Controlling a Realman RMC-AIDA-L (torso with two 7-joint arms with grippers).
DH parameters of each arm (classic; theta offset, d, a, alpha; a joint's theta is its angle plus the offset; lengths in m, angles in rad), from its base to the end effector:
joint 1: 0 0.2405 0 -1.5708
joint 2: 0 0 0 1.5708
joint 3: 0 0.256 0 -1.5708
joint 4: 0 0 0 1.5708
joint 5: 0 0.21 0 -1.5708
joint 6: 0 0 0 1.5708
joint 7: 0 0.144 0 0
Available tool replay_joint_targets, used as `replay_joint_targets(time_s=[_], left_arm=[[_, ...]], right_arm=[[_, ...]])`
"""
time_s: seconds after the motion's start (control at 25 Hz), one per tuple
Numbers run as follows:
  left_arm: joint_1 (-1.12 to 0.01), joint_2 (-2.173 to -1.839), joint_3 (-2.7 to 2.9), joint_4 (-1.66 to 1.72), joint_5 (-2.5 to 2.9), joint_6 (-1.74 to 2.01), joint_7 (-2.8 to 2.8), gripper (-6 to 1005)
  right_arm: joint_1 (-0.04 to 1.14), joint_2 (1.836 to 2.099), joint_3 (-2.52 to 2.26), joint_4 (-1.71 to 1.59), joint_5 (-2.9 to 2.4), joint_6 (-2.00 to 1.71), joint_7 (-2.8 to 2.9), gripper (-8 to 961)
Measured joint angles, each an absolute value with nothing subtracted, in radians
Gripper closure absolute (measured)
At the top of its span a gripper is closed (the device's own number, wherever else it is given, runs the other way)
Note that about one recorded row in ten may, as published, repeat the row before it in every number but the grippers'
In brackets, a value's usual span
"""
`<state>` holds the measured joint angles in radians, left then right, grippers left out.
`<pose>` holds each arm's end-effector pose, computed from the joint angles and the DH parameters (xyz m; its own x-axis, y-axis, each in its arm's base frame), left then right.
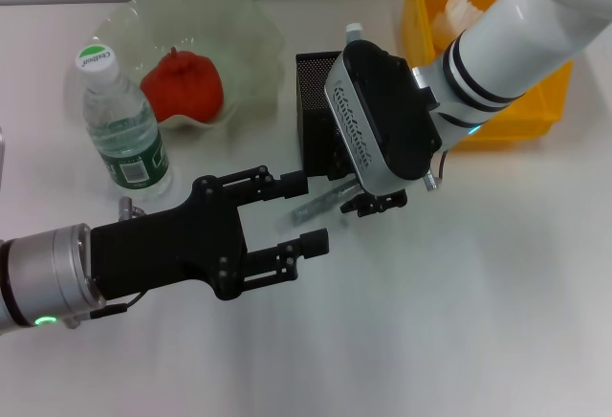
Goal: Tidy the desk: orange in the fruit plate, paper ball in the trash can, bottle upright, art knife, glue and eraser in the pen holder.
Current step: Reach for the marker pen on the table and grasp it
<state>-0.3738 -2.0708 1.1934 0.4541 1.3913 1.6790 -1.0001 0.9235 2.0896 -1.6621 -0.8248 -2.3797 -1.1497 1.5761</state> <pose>-0.2464 0.2605 -0.0405 0.6605 0.1572 0.7341 0.2714 -0.9617 -0.0383 0.1366 0.3864 -0.1005 0.8156 0.4068 0.4116 0.4372 -0.8991 0.0222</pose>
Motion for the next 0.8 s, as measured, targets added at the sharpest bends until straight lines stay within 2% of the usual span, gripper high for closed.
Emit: replay_joint_targets(time_s=[0.4, 0.72, 0.76, 0.8], left_arm=[[-0.376, -2.071, 1.193, 0.454, 1.391, 1.678, -1.0, 339], [-0.37, -2.069, 1.144, 0.46, 1.391, 1.689, -1.0, 339], [-0.368, -2.068, 1.136, 0.461, 1.391, 1.693, -1.0, 339], [-0.367, -2.068, 1.129, 0.462, 1.391, 1.696, -1.002, 339]], right_arm=[[0.913, 2.089, -1.649, -0.834, -2.325, -1.153, 1.574, 545], [0.733, 2.083, -1.559, -1.102, -2.314, -1.267, 1.645, 546], [0.674, 2.083, -1.557, -1.18, -2.315, -1.283, 1.669, 546], [0.674, 2.083, -1.557, -1.18, -2.315, -1.283, 1.669, 546]])
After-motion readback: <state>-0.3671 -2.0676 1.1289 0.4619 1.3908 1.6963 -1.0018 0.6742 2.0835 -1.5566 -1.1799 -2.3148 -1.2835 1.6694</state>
